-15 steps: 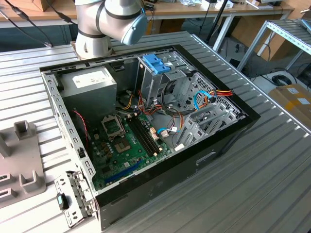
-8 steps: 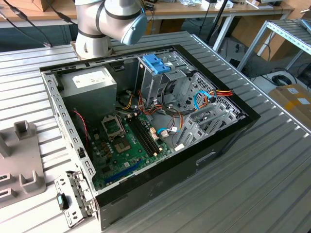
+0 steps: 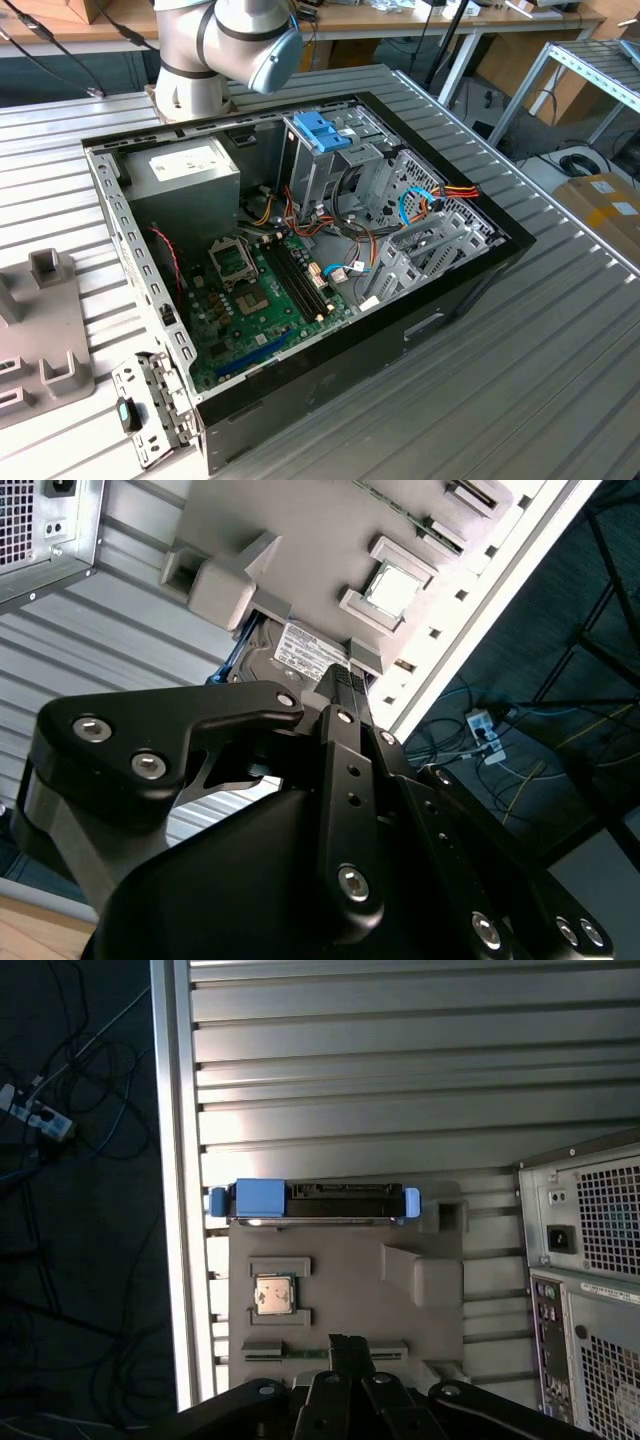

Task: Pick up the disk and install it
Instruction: 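Reach for the disk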

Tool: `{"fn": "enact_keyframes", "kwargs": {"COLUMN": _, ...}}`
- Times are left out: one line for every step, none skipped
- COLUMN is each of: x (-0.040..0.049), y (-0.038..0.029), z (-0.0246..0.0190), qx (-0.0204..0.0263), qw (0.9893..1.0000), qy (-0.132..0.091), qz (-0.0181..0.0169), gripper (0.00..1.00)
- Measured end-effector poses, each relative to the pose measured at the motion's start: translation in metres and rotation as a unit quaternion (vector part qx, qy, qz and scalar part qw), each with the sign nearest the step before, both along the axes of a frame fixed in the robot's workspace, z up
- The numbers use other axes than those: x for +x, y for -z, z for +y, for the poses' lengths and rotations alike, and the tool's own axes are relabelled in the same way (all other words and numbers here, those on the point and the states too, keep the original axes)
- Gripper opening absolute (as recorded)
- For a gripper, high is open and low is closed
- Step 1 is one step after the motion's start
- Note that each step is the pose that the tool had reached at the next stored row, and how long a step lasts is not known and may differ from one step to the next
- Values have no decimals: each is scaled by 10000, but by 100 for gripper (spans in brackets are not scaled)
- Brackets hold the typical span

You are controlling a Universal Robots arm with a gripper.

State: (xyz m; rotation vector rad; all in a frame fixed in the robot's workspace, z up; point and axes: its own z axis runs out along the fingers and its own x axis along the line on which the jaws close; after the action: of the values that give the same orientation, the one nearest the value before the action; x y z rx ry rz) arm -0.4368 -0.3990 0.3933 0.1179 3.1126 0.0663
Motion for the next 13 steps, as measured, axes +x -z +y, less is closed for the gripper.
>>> {"fn": "enact_keyframes", "kwargs": {"x": -8, "y": 0, "z": 0, "qx": 0, "qw": 10000, "qy": 0, "qz": 0, "gripper": 10}}
{"fn": "enact_keyframes", "kwargs": {"x": -13, "y": 0, "z": 0, "qx": 0, "qw": 10000, "qy": 0, "qz": 0, "gripper": 10}}
{"fn": "enact_keyframes", "kwargs": {"x": -19, "y": 0, "z": 0, "qx": 0, "qw": 10000, "qy": 0, "qz": 0, "gripper": 10}}
{"fn": "enact_keyframes", "kwargs": {"x": -24, "y": 0, "z": 0, "qx": 0, "qw": 10000, "qy": 0, "qz": 0, "gripper": 10}}
{"fn": "enact_keyframes", "kwargs": {"x": -30, "y": 0, "z": 0, "qx": 0, "qw": 10000, "qy": 0, "qz": 0, "gripper": 10}}
{"fn": "enact_keyframes", "kwargs": {"x": -35, "y": 0, "z": 0, "qx": 0, "qw": 10000, "qy": 0, "qz": 0, "gripper": 10}}
{"fn": "enact_keyframes", "kwargs": {"x": -40, "y": 0, "z": 0, "qx": 0, "qw": 10000, "qy": 0, "qz": 0, "gripper": 10}}
{"fn": "enact_keyframes", "kwargs": {"x": -48, "y": 0, "z": 0, "qx": 0, "qw": 10000, "qy": 0, "qz": 0, "gripper": 10}}
{"fn": "enact_keyframes", "kwargs": {"x": -54, "y": 0, "z": 0, "qx": 0, "qw": 10000, "qy": 0, "qz": 0, "gripper": 10}}
{"fn": "enact_keyframes", "kwargs": {"x": -60, "y": 0, "z": 0, "qx": 0, "qw": 10000, "qy": 0, "qz": 0, "gripper": 10}}
{"fn": "enact_keyframes", "kwargs": {"x": -65, "y": 0, "z": 0, "qx": 0, "qw": 10000, "qy": 0, "qz": 0, "gripper": 10}}
{"fn": "enact_keyframes", "kwargs": {"x": -72, "y": 0, "z": 0, "qx": 0, "qw": 10000, "qy": 0, "qz": 0, "gripper": 10}}
{"fn": "enact_keyframes", "kwargs": {"x": -76, "y": 0, "z": 0, "qx": 0, "qw": 10000, "qy": 0, "qz": 0, "gripper": 10}}
